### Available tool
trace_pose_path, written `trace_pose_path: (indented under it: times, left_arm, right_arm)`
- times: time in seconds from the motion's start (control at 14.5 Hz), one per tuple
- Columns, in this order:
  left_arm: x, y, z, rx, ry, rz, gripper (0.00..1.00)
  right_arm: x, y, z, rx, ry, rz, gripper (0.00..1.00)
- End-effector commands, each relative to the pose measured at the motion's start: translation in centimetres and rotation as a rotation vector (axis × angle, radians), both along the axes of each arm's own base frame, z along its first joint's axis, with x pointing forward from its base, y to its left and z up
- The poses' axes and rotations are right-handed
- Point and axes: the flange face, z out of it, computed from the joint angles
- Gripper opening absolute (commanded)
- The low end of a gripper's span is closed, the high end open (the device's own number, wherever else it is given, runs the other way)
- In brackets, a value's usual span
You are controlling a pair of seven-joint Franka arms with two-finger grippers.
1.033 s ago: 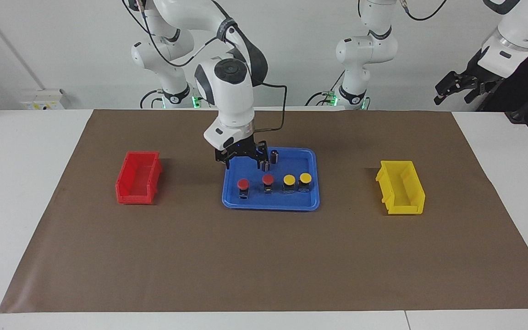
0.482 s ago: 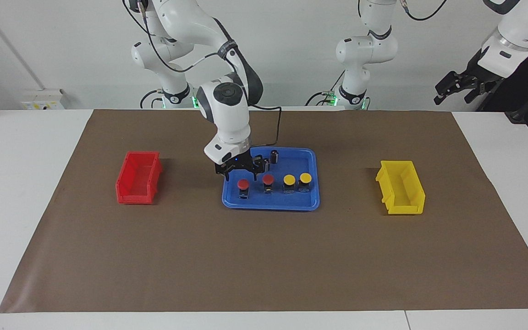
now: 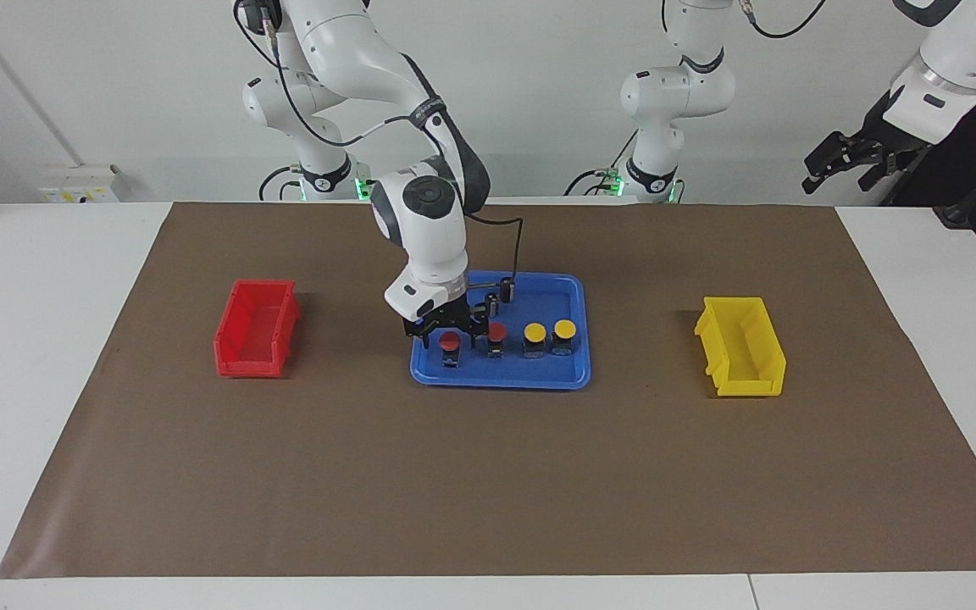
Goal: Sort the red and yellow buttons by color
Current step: 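Reach the right gripper to the red button farthest from the yellow bin and grasp it, then carry the red button to the red bin with the right gripper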
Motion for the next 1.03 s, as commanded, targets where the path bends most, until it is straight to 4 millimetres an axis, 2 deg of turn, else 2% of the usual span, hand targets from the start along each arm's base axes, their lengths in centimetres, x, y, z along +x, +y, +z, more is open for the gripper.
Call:
trace_pose_path:
  times: [0.0, 0.21, 0.41, 0.48, 0.55, 0.62, 0.76, 0.83, 0.89, 0.96]
  left_arm:
    - [-0.6, 0.2, -0.1, 0.014, 0.008, -0.002, 1.00]
    - [-0.6, 0.2, -0.1, 0.014, 0.008, -0.002, 1.00]
    - [-0.6, 0.3, -0.1, 0.014, 0.008, 0.000, 1.00]
    - [-0.6, 0.2, -0.1, 0.014, 0.008, -0.002, 1.00]
    - [-0.6, 0.3, -0.1, 0.014, 0.008, 0.000, 1.00]
    - [-0.7, 0.3, -0.1, 0.013, 0.011, 0.000, 1.00]
    - [-0.8, 0.2, -0.1, 0.011, 0.021, -0.005, 1.00]
    - [-0.9, -0.4, -0.2, 0.012, 0.029, -0.010, 1.00]
    - [-0.9, -1.3, -0.1, 0.013, 0.029, -0.028, 1.00]
    - [-0.7, -3.8, 0.5, 0.018, 0.009, -0.085, 1.00]
  right_arm:
    - [0.0, 0.4, 0.0, 0.011, 0.004, 0.024, 0.69]
    - [-0.2, 0.3, -0.2, 0.005, 0.016, 0.025, 0.52]
    - [0.0, 0.1, 0.1, 0.002, 0.023, 0.037, 0.30]
    - [0.3, -0.2, 0.6, -0.004, 0.035, 0.040, 0.23]
    - [0.9, -0.7, 1.8, -0.005, 0.042, 0.047, 0.21]
    - [1.8, -1.7, 3.4, -0.007, 0.052, 0.048, 0.21]
    - [2.5, -4.5, 8.2, -0.002, 0.061, 0.078, 0.21]
    - [2.3, -6.9, 10.3, 0.001, 0.068, 0.095, 0.21]
    - [1.8, -9.8, 11.4, -0.002, 0.093, 0.121, 0.21]
    - [1.1, -13.3, 12.6, -0.001, 0.119, 0.150, 0.22]
